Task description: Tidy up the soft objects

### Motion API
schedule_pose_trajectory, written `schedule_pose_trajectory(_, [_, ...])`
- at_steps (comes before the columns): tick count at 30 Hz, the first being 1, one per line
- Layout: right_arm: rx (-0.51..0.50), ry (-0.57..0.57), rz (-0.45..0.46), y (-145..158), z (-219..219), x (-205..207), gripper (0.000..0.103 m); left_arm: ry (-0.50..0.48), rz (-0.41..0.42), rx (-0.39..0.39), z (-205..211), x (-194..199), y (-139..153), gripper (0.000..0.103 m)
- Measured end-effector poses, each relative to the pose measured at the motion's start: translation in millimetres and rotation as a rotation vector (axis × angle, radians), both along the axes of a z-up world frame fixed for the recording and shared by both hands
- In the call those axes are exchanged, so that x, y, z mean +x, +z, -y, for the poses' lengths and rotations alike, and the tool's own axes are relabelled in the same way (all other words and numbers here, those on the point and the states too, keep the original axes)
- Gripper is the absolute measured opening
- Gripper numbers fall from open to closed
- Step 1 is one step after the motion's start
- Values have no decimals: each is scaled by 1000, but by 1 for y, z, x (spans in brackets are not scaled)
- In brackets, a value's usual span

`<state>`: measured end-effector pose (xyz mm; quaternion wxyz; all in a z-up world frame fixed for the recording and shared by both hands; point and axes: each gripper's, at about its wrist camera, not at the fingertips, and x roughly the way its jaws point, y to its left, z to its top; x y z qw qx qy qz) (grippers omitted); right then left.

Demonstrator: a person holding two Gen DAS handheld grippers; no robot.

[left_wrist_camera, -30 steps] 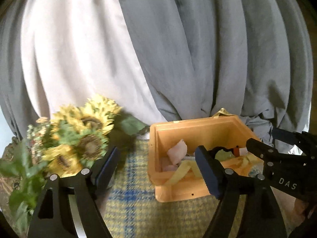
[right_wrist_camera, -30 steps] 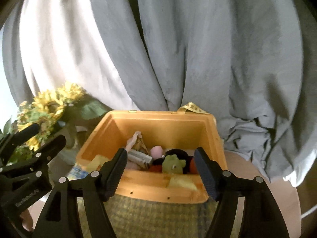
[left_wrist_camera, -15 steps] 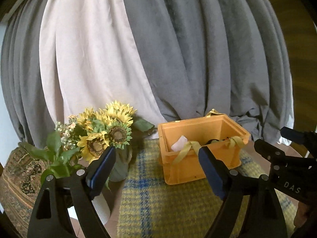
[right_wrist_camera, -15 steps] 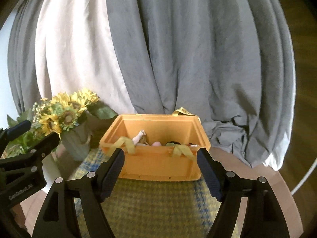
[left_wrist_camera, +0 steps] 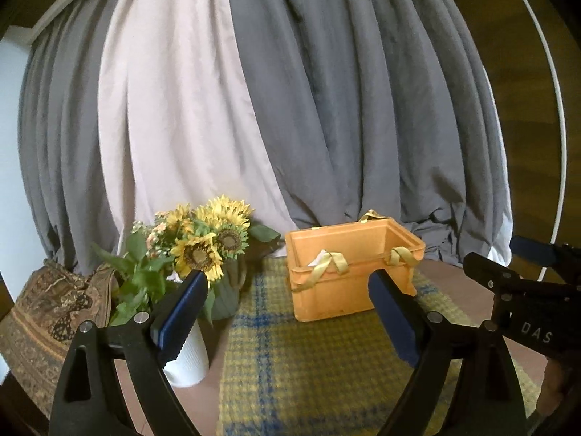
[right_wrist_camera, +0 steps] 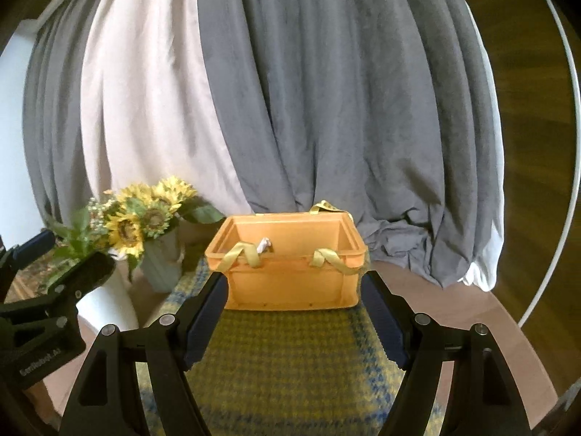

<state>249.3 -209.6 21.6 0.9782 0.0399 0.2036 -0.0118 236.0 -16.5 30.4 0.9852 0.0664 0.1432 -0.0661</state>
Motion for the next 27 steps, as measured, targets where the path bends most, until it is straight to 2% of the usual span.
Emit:
schedule_pose_trajectory(4, [-21,17,12,1,2,-29,76,14,17,-13,2,-34,-2,91])
schedule_pose_trajectory(6, [-31,19,13,1,2,-44,80,15,28,-20,3,-50,-4,96])
schedule_pose_trajectory(8, [-37,12,20,-1,1,-58,82,17,30,-18,3,-63,-5,96])
schedule_pose_trajectory(17, [-28,-13,26,-6,7,-125,86,26,25,-25,6,-127,-15,100])
schedule_pose_trajectory(27, [-24,-20,48,0,15,-173,88,28,77,-21,8,-179,-8,103])
